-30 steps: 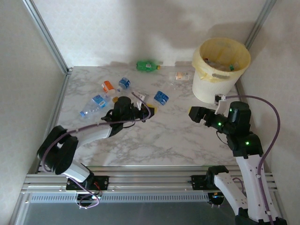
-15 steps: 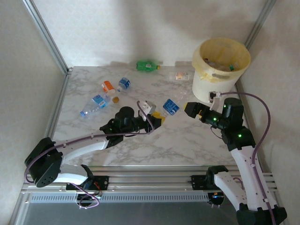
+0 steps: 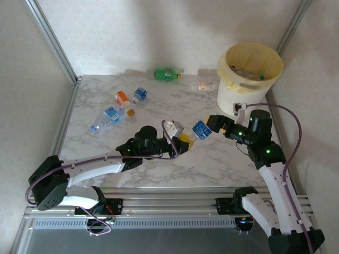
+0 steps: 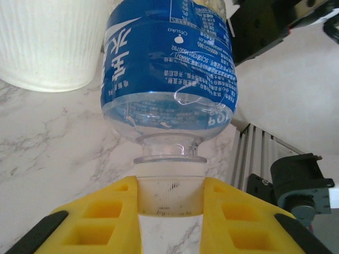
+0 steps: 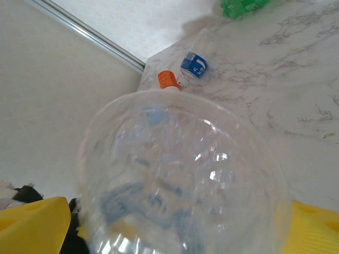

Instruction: Throw the plastic bottles in the bin

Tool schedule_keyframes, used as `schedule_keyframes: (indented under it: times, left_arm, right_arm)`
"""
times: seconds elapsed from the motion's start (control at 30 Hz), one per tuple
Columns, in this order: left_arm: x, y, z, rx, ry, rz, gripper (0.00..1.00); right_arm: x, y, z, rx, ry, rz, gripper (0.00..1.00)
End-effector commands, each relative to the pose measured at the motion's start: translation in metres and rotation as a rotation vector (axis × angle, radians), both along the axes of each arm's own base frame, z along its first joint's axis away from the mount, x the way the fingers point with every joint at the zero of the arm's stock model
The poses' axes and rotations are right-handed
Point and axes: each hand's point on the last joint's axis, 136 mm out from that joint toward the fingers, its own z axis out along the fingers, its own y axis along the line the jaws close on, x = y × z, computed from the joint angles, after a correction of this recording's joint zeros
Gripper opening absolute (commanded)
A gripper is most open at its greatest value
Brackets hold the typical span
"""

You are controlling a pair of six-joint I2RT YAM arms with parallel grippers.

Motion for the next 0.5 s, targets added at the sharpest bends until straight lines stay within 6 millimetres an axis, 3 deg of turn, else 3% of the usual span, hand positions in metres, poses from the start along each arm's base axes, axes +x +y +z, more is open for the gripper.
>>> schedule_keyframes:
  times: [0.0,0.47]
  left_arm:
    - [-0.0091,-0.0066,0.0303,-0.056,-0.055,-0.044,0.16]
    - [-0.0123,-0.0103,0.0244,-0.042,-0.06,-0.048,0.16]
  right_arm:
    - [0.0002,0.004,0.0037,0.02,-0.015,0.014,0.95]
    - [0.0007,0.0067,0.0045,0.044,0.013,0.019,0.62]
